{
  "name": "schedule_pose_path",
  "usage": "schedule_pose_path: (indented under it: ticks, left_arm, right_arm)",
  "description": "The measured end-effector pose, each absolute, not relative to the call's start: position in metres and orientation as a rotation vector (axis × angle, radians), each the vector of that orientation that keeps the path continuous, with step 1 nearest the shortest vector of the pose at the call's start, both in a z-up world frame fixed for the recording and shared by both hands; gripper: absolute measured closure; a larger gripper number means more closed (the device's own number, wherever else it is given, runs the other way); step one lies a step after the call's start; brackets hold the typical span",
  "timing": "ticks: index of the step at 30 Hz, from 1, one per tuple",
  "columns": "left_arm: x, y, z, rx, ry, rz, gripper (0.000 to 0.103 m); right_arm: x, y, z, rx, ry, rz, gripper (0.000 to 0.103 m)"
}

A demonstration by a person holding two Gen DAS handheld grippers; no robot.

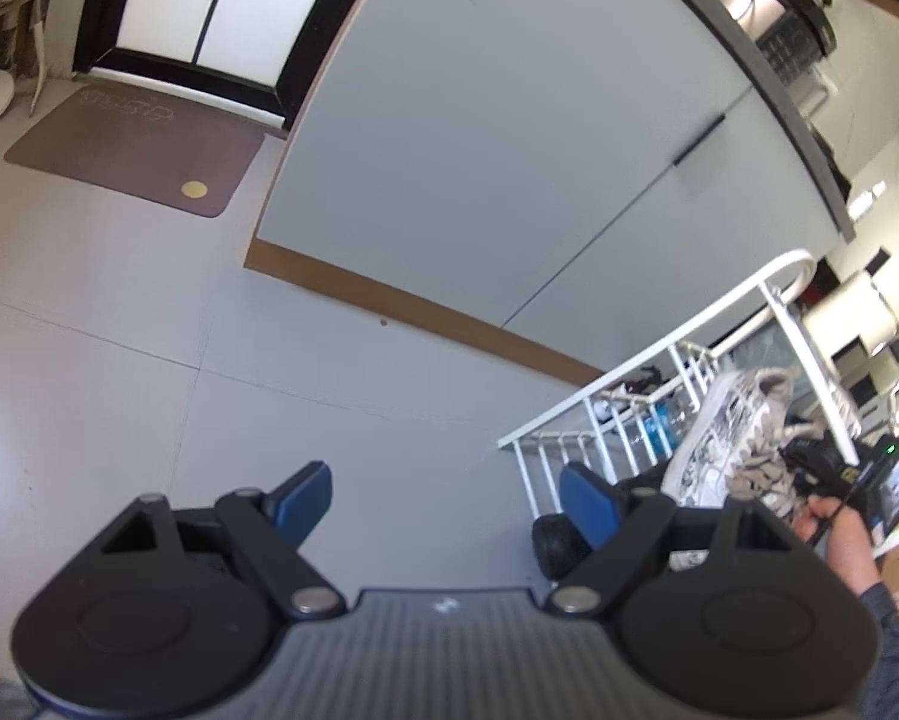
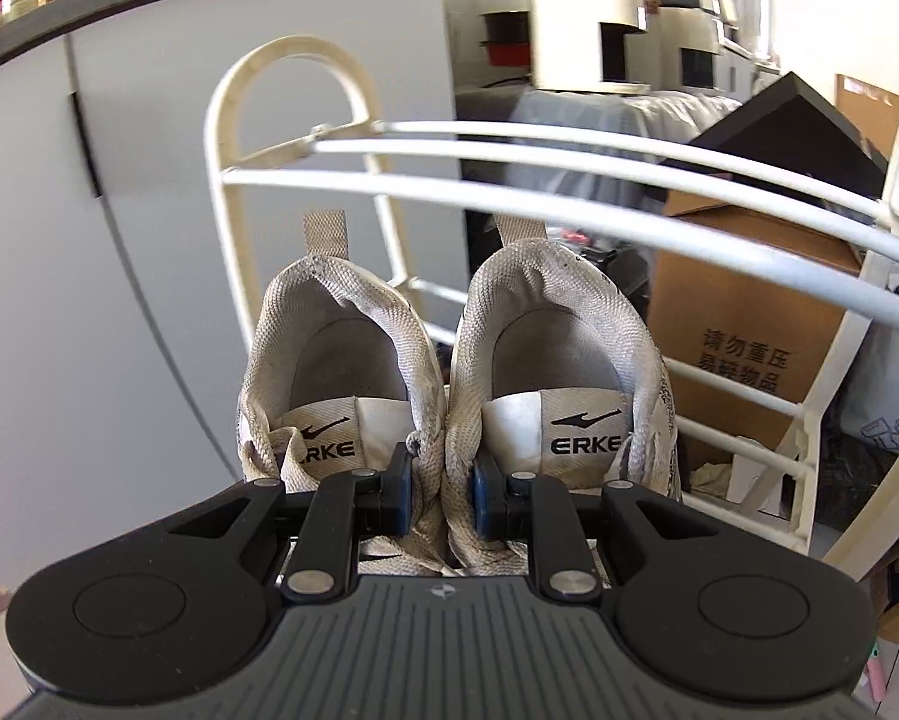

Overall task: Organize scattered shoes
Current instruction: 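Push the white sneakers onto the rack's upper shelf with the right gripper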

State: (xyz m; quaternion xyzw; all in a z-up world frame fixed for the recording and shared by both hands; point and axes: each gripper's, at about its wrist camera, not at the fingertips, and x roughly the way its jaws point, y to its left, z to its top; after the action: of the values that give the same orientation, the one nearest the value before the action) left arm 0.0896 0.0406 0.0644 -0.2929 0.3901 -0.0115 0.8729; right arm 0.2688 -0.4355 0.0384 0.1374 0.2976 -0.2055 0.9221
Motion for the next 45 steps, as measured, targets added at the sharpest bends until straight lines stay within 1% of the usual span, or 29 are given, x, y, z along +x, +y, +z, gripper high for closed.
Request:
schedule_pose_path:
  ticks: [11,22,25,28,31,32,33,35,37,38,39,40,45]
  left_arm:
    - [0.092,0.038,0.063,-0.619,0.828,-0.053,0.018]
    - [0.100,0.026,0.056,-0.610,0.861,-0.094,0.018]
    - [0.102,0.025,0.053,-0.604,0.871,-0.102,0.018]
    - [0.106,0.027,0.046,-0.574,0.907,-0.061,0.018]
    - [0.109,0.034,0.038,-0.589,0.937,-0.021,0.018]
    - [0.109,0.036,0.037,-0.589,0.939,-0.013,0.018]
    - [0.108,0.036,0.038,-0.582,0.935,-0.008,0.018]
    - [0.108,0.036,0.039,-0.575,0.932,-0.005,0.018]
    - [0.107,0.035,0.040,-0.586,0.932,-0.017,0.018]
    - [0.106,0.034,0.040,-0.591,0.933,-0.023,0.018]
    - [0.106,0.032,0.041,-0.593,0.933,-0.035,0.018]
    - [0.105,0.030,0.042,-0.591,0.932,-0.038,0.018]
    - [0.100,0.031,0.048,-0.582,0.916,-0.040,0.018]
  right_arm:
    - [0.288,-0.473,0.044,0.357,0.575,-0.578,0.082]
    - [0.290,-0.520,0.037,0.487,0.470,-0.791,0.081]
    - [0.292,-0.528,0.032,0.491,0.451,-0.836,0.080]
    - [0.295,-0.531,0.027,0.481,0.434,-0.874,0.077]
    - [0.298,-0.531,0.023,0.464,0.415,-0.898,0.069]
    - [0.299,-0.529,0.023,0.453,0.413,-0.889,0.062]
    - [0.300,-0.526,0.023,0.443,0.412,-0.881,0.052]
    - [0.303,-0.521,0.024,0.414,0.412,-0.862,0.044]
    - [0.307,-0.504,0.026,0.302,0.404,-0.874,0.031]
    - [0.307,-0.497,0.028,0.256,0.386,-0.876,0.018]
    - [0.306,-0.491,0.030,0.233,0.373,-0.870,0.009]
    - [0.304,-0.488,0.031,0.225,0.368,-0.863,0.007]
    - [0.287,-0.473,0.031,0.230,0.400,-0.822,0.007]
